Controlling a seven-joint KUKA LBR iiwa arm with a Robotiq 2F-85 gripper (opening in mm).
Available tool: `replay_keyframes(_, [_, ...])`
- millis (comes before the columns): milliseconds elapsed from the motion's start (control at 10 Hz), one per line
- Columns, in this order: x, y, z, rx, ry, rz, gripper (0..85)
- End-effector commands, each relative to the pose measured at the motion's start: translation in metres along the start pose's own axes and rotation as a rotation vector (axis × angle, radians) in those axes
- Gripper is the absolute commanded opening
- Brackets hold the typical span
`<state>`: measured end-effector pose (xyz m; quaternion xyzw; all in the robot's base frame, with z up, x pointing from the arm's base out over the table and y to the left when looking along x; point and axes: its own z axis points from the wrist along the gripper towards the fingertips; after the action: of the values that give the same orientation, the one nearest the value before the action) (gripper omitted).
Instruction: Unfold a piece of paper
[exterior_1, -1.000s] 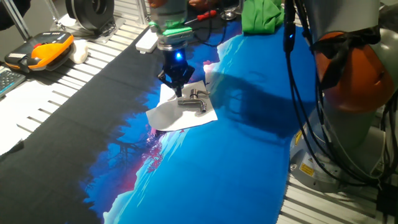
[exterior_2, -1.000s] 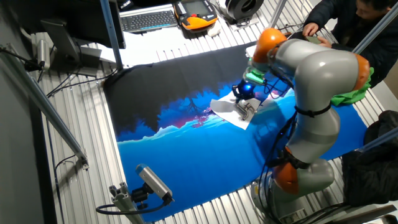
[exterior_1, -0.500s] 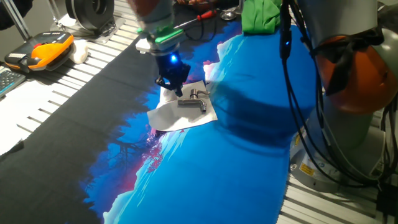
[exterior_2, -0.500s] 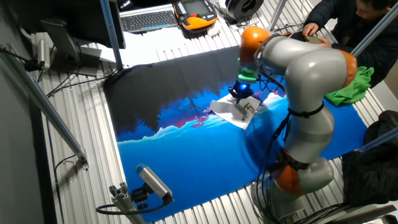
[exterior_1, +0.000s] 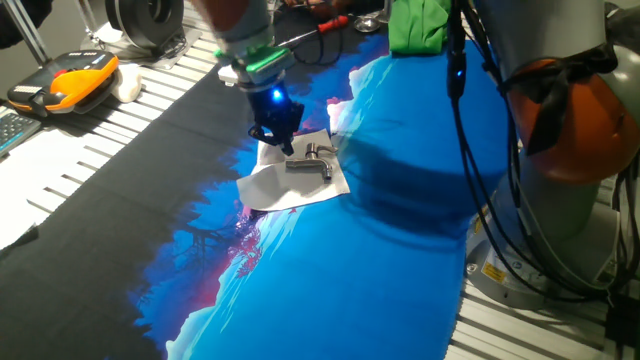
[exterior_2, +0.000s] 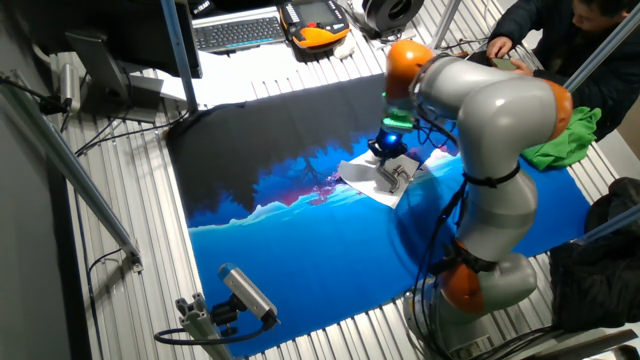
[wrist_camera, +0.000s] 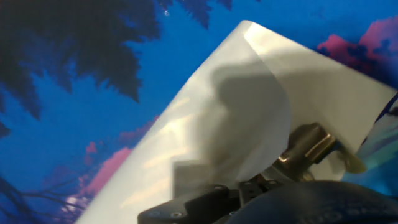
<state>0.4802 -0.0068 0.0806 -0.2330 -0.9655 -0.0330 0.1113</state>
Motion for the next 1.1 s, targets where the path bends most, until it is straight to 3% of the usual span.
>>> replay_keyframes(0, [0.000,0.003,0.000,-0.016,-0.004,0.011,0.0])
replay_keyframes(300, [-0.004,0.018,-0.006,-0.084,-0.019,0.087,0.0])
replay_keyframes(600, [-0.012,0.024,-0.009,-0.129,-0.023,0.122,0.0])
replay_keyframes(700, [-0.014,0.027,-0.009,-0.168,-0.032,0.167,0.0])
replay_keyframes(800, [-0.015,0.030,-0.009,-0.183,-0.034,0.186,0.0])
replay_keyframes(1000, [-0.019,0.036,-0.008,-0.176,-0.051,0.203,0.0])
